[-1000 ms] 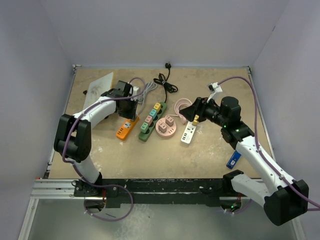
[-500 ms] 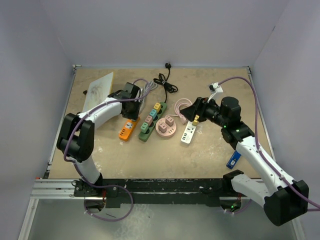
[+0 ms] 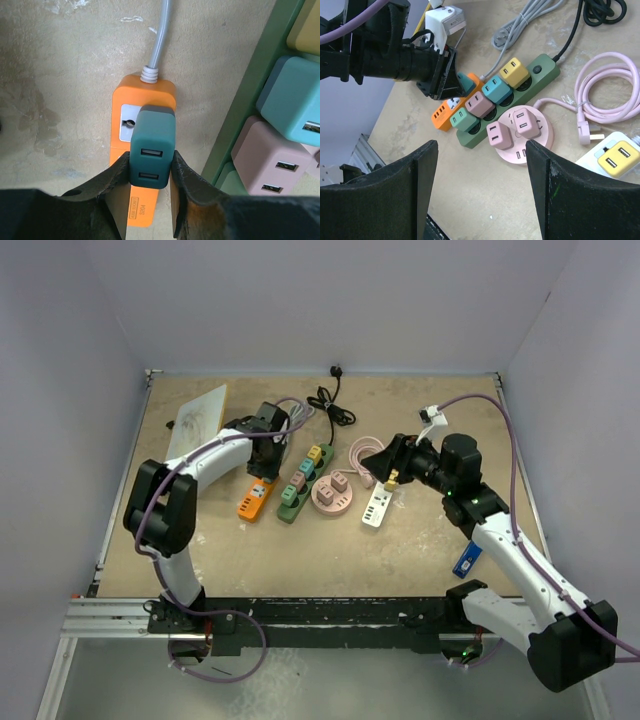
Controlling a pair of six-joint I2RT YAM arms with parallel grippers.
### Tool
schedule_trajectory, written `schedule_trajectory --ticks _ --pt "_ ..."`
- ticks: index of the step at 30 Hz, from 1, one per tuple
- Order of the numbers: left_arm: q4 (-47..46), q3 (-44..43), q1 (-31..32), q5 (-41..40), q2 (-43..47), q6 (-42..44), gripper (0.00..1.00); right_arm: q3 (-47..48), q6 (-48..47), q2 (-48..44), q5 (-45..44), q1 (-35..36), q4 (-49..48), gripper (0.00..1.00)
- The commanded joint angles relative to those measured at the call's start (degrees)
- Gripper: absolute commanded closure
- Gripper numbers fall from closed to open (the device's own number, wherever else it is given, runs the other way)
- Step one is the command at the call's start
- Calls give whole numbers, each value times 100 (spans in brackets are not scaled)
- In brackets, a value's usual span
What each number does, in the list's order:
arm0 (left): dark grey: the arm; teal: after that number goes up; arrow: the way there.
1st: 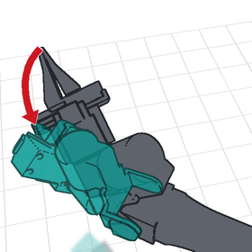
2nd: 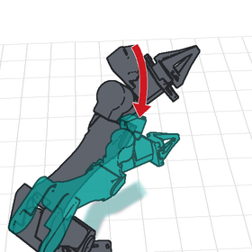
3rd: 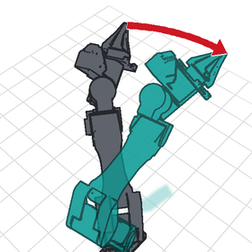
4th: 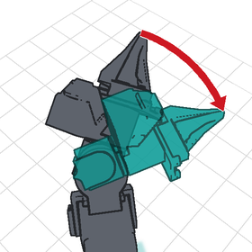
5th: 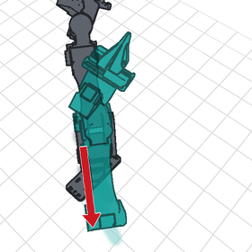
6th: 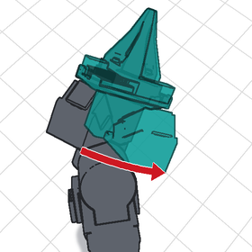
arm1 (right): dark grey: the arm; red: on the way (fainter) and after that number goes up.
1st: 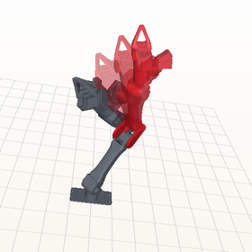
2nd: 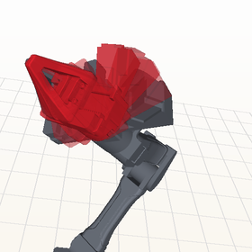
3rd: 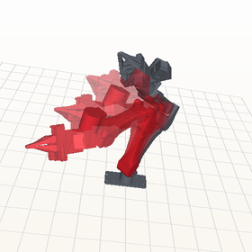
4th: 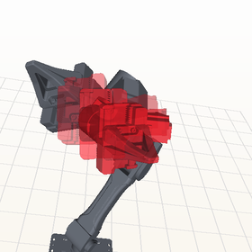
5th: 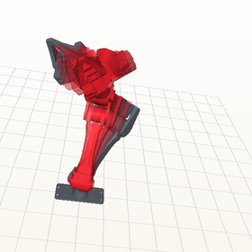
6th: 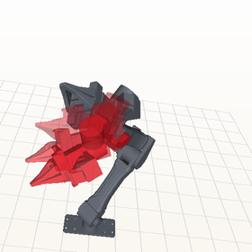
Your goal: Insert the plug
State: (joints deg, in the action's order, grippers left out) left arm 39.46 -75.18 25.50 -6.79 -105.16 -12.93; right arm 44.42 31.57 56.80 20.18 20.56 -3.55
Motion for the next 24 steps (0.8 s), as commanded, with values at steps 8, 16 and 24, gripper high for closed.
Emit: schedule_trajectory --ticks 8,16,24 --pt "599 -782 -86 -25 148 -223 64 -18 236 -148 -26 -34 -112 28" --pt "689 -926 -81 426 1084 -245 43 -102 359 -70 125 -34 -137 27" --pt "-502 442 -76 345 3299 -844 41 111 -15 -398 -927 -35 740 27"
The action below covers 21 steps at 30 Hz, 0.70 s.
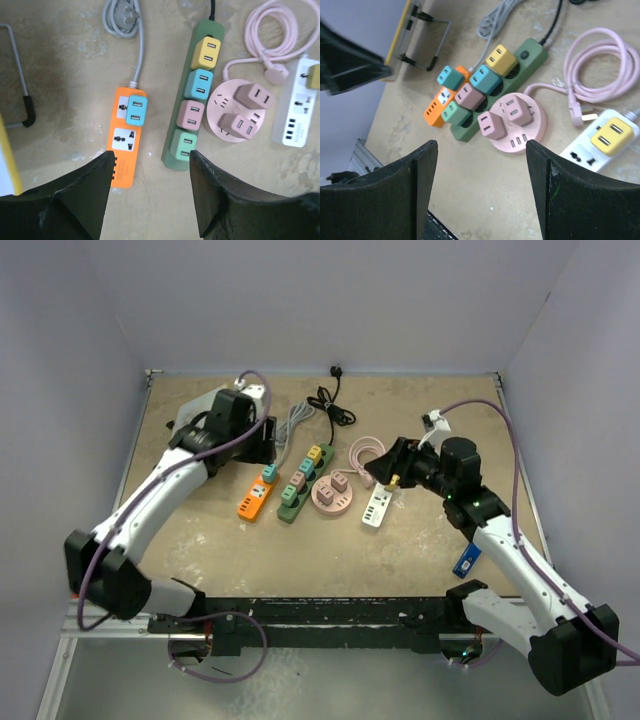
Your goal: Insert the plug
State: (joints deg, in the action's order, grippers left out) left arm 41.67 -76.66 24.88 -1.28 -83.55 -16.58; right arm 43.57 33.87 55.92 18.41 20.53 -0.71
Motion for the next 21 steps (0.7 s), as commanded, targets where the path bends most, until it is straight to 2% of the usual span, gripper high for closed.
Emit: schedule_trajectory --ticks 1,5,10,14,21 --pt "-876 876 -26 -362 1499 -556 41 228 -350 -408 -990 -33 600 26" --pt "-1351 1896 -26 -1158 2927 -910 39 257 -641 -1004 -2195 -34 1160 22" --pt "-1388 2610 -27 -1756 4399 -1081 38 361 -723 -1987 -3377 -32 1711 20" --pt "-1170 2737 -27 -2135 5201 -1027 38 508 -805 -2809 -4082 -34 2006 20" --pt "-842 2479 -27 -2634 5969 -914 37 872 -951 -3750 -4693 -32 2362 18"
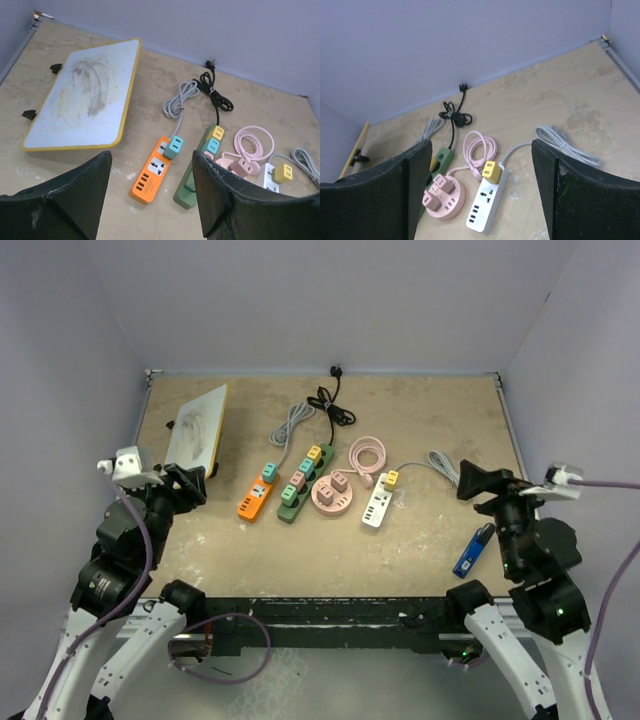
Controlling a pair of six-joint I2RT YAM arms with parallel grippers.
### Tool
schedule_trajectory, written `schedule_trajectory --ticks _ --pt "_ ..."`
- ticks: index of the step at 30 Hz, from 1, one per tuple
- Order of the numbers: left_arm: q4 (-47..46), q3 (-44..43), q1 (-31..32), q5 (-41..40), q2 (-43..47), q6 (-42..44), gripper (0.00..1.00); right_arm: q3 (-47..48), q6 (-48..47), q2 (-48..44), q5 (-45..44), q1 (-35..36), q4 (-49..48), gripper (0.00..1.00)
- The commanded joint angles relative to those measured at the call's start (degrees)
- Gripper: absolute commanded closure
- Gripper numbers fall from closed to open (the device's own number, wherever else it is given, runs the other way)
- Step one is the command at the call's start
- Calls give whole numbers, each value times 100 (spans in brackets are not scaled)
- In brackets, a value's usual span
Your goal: Insert the plug
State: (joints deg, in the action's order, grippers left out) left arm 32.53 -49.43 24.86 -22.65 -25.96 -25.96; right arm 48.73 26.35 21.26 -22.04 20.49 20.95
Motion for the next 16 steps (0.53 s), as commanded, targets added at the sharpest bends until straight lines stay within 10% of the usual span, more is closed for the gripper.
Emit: schedule_trajectory --ticks 1,16 --pt "97 -281 -23 -579 276 -12 37 409 -200 -379 -677 -28 225 18" --pt "256 -586 -24 -854 521 3 34 484 -48 -728 -605 -28 295 17"
